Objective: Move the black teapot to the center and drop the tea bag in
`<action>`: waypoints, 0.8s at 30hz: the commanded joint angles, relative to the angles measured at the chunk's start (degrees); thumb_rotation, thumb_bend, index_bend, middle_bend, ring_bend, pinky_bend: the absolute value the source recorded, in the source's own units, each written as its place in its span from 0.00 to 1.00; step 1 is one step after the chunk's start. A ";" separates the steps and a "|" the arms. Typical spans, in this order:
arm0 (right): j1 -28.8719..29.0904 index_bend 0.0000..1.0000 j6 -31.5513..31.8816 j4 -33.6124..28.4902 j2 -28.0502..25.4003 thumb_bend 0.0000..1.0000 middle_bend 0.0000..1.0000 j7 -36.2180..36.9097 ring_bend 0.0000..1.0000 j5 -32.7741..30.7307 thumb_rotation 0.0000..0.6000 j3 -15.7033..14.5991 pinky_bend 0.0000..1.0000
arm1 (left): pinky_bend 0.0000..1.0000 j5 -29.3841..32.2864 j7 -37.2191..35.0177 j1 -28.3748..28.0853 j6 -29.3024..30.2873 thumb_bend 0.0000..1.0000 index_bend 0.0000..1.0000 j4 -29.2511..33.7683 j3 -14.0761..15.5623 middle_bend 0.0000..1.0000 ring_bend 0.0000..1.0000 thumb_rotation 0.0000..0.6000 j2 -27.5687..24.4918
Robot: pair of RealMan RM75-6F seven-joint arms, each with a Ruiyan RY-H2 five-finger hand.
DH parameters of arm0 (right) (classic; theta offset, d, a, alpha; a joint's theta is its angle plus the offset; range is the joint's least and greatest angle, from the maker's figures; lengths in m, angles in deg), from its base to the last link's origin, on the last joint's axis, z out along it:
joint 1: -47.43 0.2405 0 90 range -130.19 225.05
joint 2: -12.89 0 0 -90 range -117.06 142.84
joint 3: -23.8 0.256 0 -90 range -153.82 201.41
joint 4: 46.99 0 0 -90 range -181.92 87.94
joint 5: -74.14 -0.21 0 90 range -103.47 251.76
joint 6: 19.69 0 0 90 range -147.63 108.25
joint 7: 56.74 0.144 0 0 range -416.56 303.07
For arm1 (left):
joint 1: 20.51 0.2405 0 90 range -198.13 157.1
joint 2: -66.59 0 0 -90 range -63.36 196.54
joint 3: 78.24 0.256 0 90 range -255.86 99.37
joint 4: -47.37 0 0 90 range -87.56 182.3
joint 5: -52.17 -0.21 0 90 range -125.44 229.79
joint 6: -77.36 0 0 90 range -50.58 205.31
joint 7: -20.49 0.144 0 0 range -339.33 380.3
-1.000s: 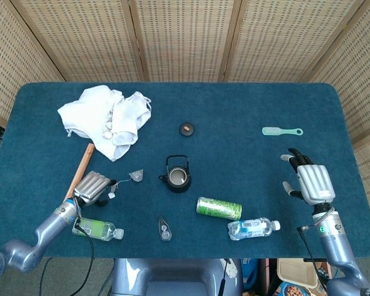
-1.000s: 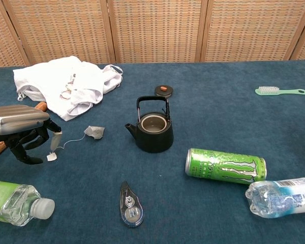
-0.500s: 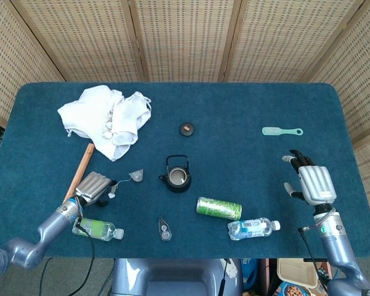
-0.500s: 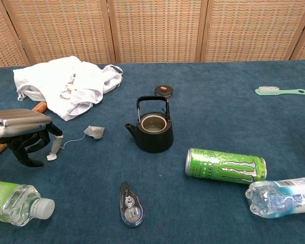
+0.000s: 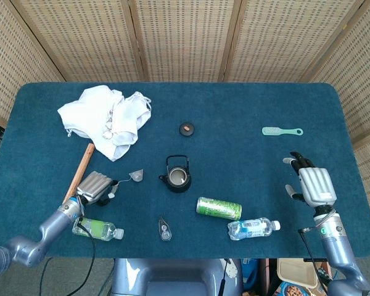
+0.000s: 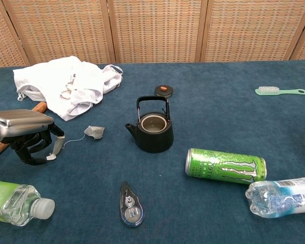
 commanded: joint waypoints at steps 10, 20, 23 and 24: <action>-0.52 0.28 -0.07 -0.29 -0.29 0.45 0.22 -0.04 0.28 -0.16 1.00 0.16 0.63 | 0.69 1.06 0.46 -0.36 -0.57 0.38 0.50 -0.14 0.25 0.79 0.74 1.00 0.26; -1.09 0.28 -0.07 -0.31 -0.42 0.43 0.22 0.12 0.28 -0.31 1.00 0.21 0.63 | 0.69 1.91 0.86 -0.63 -0.72 0.43 0.51 -0.17 0.29 0.79 0.74 1.00 0.45; -1.17 0.28 -0.13 -0.33 -0.48 0.43 0.22 0.22 0.28 -0.35 1.00 0.27 0.63 | 0.69 2.15 0.92 -0.68 -0.71 0.44 0.52 -0.22 0.26 0.79 0.74 1.00 0.61; -1.18 0.28 -0.24 -0.33 -0.54 0.43 0.22 0.31 0.28 -0.41 1.00 0.33 0.63 | 0.69 2.27 0.88 -0.69 -0.71 0.44 0.52 -0.20 0.24 0.79 0.74 1.00 0.66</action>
